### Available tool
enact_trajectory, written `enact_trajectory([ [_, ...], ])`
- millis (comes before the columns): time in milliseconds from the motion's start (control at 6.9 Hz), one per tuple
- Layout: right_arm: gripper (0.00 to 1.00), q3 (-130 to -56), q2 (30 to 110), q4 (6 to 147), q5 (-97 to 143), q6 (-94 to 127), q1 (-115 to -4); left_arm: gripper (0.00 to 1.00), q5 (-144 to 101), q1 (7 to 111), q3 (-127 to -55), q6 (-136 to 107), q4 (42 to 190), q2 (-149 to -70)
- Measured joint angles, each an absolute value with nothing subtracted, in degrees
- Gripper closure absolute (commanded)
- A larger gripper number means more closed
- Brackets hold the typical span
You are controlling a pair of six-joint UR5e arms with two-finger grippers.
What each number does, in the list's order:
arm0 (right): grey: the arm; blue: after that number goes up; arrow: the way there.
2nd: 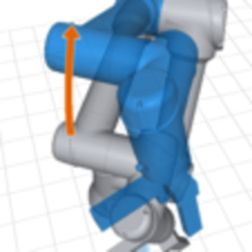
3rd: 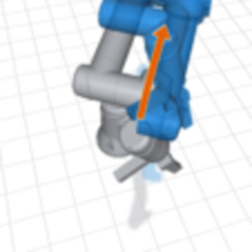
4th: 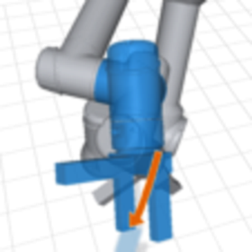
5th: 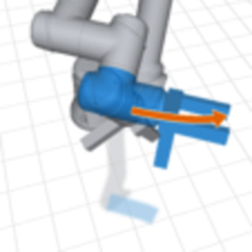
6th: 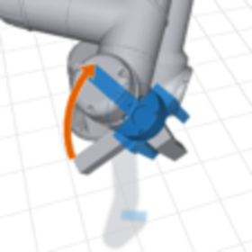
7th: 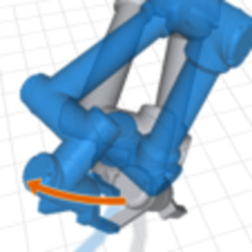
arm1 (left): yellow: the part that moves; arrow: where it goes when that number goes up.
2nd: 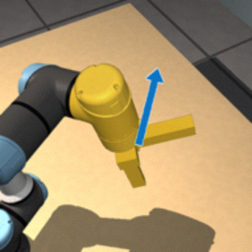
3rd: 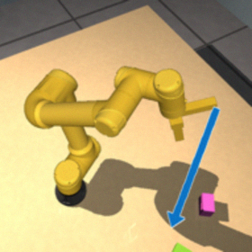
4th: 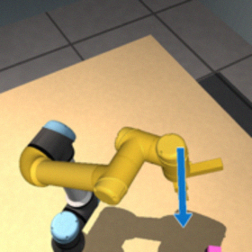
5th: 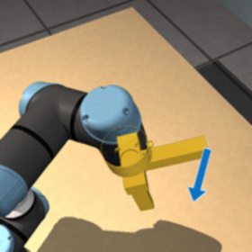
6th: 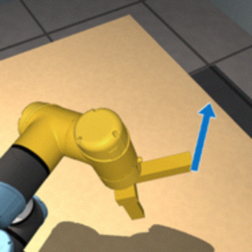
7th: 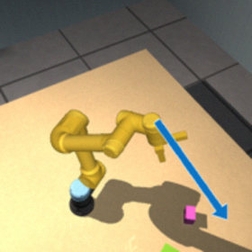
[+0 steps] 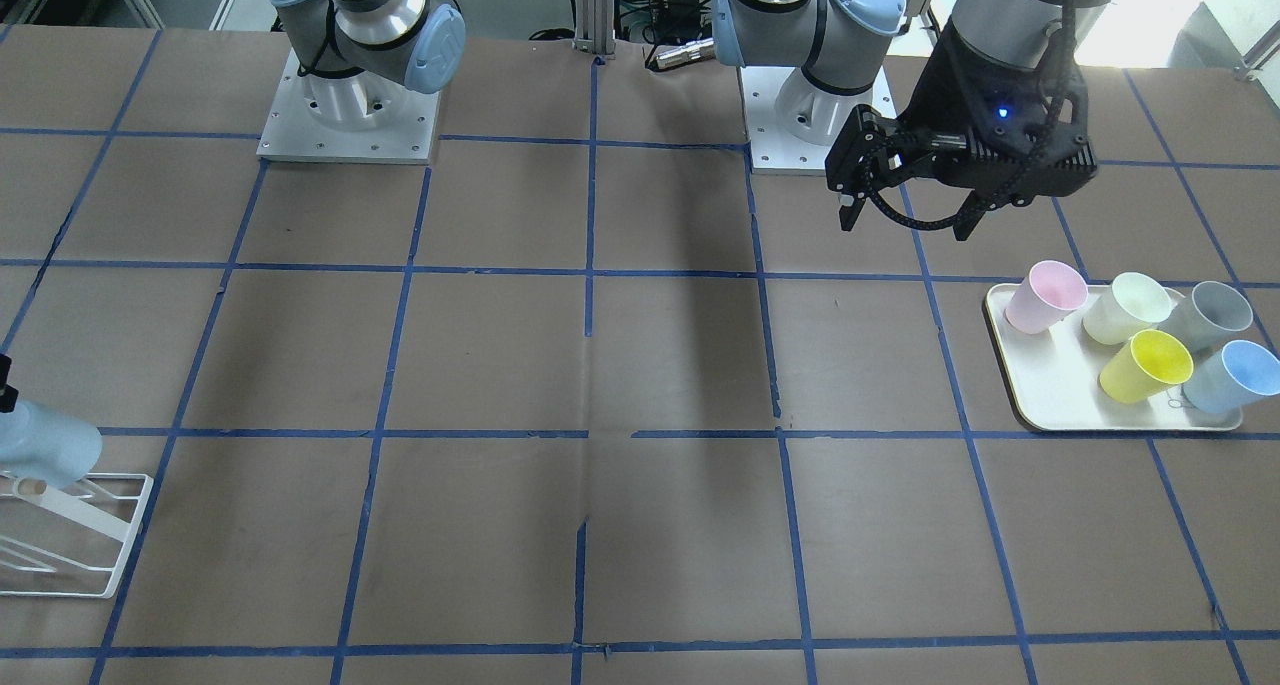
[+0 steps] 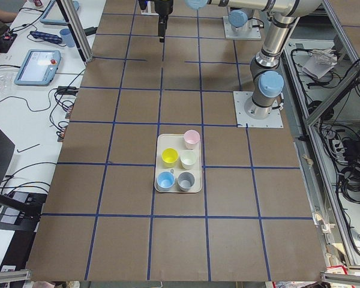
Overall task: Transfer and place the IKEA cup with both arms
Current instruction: 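Lower the right gripper and close it on the light-blue cup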
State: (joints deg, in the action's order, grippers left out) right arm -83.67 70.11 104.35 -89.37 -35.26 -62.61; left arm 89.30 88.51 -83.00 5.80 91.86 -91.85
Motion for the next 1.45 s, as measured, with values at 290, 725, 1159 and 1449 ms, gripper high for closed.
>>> enact_trajectory([
  [290,0.0,-88.17,68.48,110.77,-89.8,-36.16,-62.73,0.0,89.3,88.51,-83.0,5.8,91.85,-91.85],
  [725,0.01,-90.35,67.9,112.85,-89.86,-36.3,-62.75,0.0,89.3,88.51,-82.97,5.8,91.84,-91.84],
  [1159,0.34,-90.5,67.72,112.54,-89.98,-36.5,-62.75,0.0,89.35,88.51,-82.97,5.8,91.85,-91.85],
  [1449,0.52,-90.4,67.68,112.48,-90.0,-36.52,-62.71,0.0,89.34,88.51,-82.97,5.8,91.85,-91.85],
])
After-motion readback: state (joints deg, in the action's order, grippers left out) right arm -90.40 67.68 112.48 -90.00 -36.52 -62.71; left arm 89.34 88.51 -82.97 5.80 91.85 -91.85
